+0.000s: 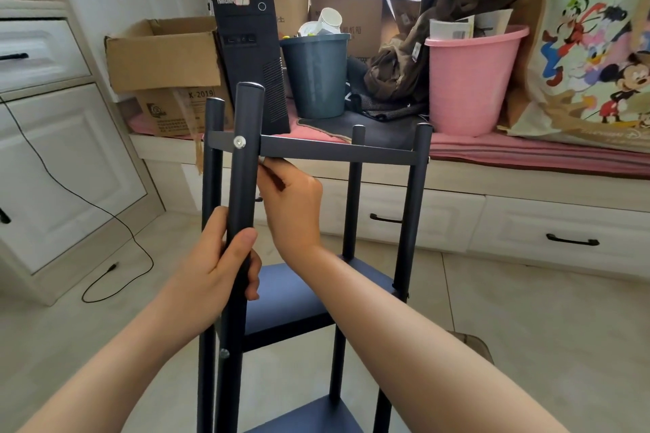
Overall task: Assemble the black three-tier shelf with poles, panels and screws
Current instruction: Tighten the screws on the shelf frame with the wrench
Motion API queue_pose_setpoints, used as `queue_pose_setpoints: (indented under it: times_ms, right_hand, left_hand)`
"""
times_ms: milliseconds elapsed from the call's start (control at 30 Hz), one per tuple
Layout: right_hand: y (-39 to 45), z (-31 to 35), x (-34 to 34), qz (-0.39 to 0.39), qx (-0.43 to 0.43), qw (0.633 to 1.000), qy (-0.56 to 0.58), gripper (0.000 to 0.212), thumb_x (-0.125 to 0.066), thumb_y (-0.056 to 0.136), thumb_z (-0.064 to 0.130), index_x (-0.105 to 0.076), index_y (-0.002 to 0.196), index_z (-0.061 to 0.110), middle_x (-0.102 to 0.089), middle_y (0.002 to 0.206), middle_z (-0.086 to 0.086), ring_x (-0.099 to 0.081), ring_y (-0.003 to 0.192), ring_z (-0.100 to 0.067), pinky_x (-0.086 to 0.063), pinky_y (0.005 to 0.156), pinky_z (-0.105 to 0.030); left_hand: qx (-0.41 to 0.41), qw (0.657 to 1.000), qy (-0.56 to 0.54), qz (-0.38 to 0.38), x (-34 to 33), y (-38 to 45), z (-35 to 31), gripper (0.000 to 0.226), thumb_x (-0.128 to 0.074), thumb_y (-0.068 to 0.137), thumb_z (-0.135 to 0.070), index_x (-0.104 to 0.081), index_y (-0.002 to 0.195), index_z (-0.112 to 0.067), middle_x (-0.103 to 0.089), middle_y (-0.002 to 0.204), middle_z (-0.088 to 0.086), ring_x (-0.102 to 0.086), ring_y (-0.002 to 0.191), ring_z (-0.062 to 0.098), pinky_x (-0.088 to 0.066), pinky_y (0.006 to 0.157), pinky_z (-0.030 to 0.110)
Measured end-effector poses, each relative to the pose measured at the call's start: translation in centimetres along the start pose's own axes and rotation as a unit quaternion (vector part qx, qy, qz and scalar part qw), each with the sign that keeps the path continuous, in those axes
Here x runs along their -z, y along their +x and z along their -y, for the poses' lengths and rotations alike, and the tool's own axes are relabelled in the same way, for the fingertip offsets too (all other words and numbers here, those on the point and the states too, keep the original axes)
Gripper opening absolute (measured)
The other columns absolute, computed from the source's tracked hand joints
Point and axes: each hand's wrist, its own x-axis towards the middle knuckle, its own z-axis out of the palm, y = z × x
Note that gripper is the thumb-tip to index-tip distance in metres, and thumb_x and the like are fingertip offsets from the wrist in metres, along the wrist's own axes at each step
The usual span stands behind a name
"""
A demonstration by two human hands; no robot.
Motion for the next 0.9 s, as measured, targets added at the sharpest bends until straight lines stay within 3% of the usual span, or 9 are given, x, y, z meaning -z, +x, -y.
queue_pose_setpoints:
  times_ms: [133,267,433,600,733,900]
  right_hand:
    - [-0.1,0.2,-0.1,0.006,-0.017,1.0,0.004,0.014,-0.063,0.093,0.008,-0.075,0.099,0.002,-0.074,0.085,-0.004,-0.062,0.073,-0.006,-0.055,0.074,-0.03]
    - [-0.4,0.3,0.8,0.046,-0.064,0.997,0.003,0.017,-0.061,0.095,0.01,-0.075,0.103,0.004,-0.075,0.087,-0.007,-0.064,0.077,-0.007,-0.056,0.078,-0.029]
    - [-0.8,0.5,4.0,0.098,-0.168,0.981,-0.008,0.019,-0.06,0.097,0.018,-0.076,0.1,0.008,-0.07,0.077,0.004,-0.06,0.07,0.005,-0.044,0.068,-0.008]
    - [-0.9,2.0,7.8,0.136,-0.22,0.966,-0.013,0.018,-0.058,0.098,0.02,-0.074,0.092,0.013,-0.071,0.08,0.003,-0.063,0.076,-0.005,-0.05,0.071,-0.025]
    - [-1.3,3.7,10.0,0.146,-0.276,0.95,0.009,0.02,-0.055,0.099,0.017,-0.07,0.085,0.017,-0.072,0.083,0.0,-0.066,0.078,-0.011,-0.052,0.066,-0.024]
    - [-0.6,5.5,12.8,0.107,-0.307,0.944,0.046,0.022,-0.052,0.099,0.015,-0.069,0.086,0.012,-0.075,0.089,-0.005,-0.069,0.086,-0.016,-0.057,0.079,-0.033]
  left_hand:
    - [-0.006,1.0,0.006,-0.005,-0.2,0.0,-0.1,0.009,-0.044,0.086,-0.05,-0.051,0.083,-0.048,-0.058,0.061,0.002,-0.058,0.051,0.019,-0.055,0.055,0.025]
    - [-0.005,1.0,0.002,-0.004,-0.4,0.2,-0.2,0.008,-0.044,0.086,-0.05,-0.051,0.086,-0.047,-0.058,0.061,0.0,-0.058,0.052,0.019,-0.056,0.055,0.029]
    - [-0.009,1.0,-0.002,0.002,-0.7,0.6,0.0,0.006,-0.044,0.088,-0.05,-0.051,0.087,-0.05,-0.059,0.061,0.0,-0.059,0.052,0.021,-0.056,0.054,0.029]
    - [-0.009,1.0,-0.004,-0.004,-1.7,0.9,0.3,0.01,-0.045,0.099,-0.041,-0.05,0.091,-0.043,-0.059,0.062,0.0,-0.058,0.051,0.02,-0.056,0.053,0.031]
    - [-0.02,0.999,0.022,0.018,-3.1,0.8,0.0,0.006,-0.042,0.103,-0.041,-0.047,0.101,-0.045,-0.06,0.067,-0.004,-0.06,0.058,0.017,-0.056,0.058,0.031]
    - [0.004,0.999,0.005,0.044,-6.1,0.6,-1.2,0.01,-0.041,0.106,-0.028,-0.048,0.113,-0.03,-0.059,0.072,-0.003,-0.059,0.066,0.017,-0.056,0.067,0.035]
